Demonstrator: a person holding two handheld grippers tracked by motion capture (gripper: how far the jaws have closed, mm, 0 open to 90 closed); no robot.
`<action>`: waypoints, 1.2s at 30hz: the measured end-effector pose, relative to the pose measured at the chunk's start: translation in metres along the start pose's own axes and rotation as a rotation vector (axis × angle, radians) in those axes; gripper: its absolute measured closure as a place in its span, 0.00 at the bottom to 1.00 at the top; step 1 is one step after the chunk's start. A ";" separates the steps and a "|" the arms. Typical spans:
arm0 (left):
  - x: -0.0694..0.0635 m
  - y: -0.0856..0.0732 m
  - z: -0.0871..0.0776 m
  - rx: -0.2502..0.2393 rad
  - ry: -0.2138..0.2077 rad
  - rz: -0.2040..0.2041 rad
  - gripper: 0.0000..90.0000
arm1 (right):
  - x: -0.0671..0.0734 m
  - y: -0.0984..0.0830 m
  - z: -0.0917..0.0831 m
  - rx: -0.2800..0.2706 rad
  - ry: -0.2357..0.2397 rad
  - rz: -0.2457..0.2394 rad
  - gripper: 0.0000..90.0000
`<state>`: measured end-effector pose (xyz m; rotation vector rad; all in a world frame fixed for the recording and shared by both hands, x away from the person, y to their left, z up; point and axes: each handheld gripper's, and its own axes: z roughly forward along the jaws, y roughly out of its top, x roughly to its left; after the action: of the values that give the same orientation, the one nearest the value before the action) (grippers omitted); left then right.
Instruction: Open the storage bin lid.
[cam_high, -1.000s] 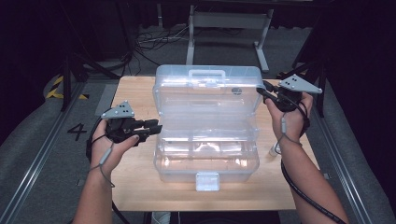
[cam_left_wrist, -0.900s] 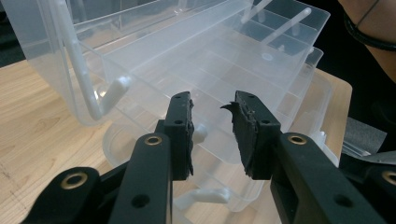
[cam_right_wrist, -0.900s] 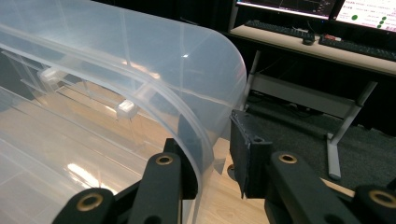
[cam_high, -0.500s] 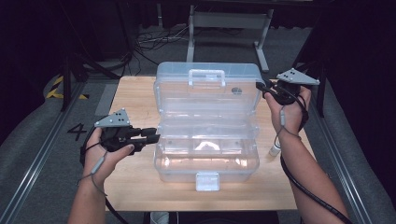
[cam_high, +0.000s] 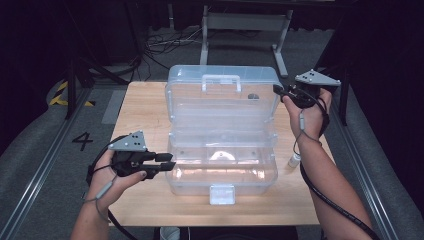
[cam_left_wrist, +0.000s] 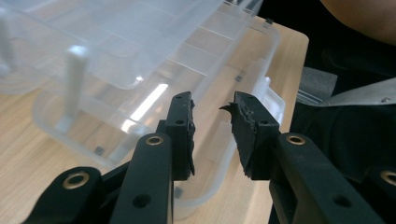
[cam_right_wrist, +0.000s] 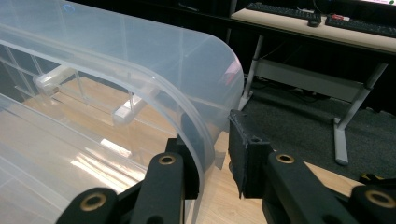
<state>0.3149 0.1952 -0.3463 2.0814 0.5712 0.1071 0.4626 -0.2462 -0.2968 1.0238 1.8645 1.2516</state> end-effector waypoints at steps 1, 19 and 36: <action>-0.002 0.000 0.003 0.011 -0.010 0.008 0.76 | 0.000 0.000 0.000 0.002 0.001 0.000 0.84; 0.001 -0.013 0.050 0.200 -0.116 0.030 0.72 | -0.006 0.004 0.008 0.023 0.009 0.010 0.84; 0.004 -0.023 0.071 0.294 -0.147 0.024 0.74 | -0.011 0.008 0.022 0.043 0.002 0.018 0.86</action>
<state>0.3313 0.1522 -0.4051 2.3577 0.4955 -0.1227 0.4890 -0.2448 -0.2956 1.0648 1.8956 1.2283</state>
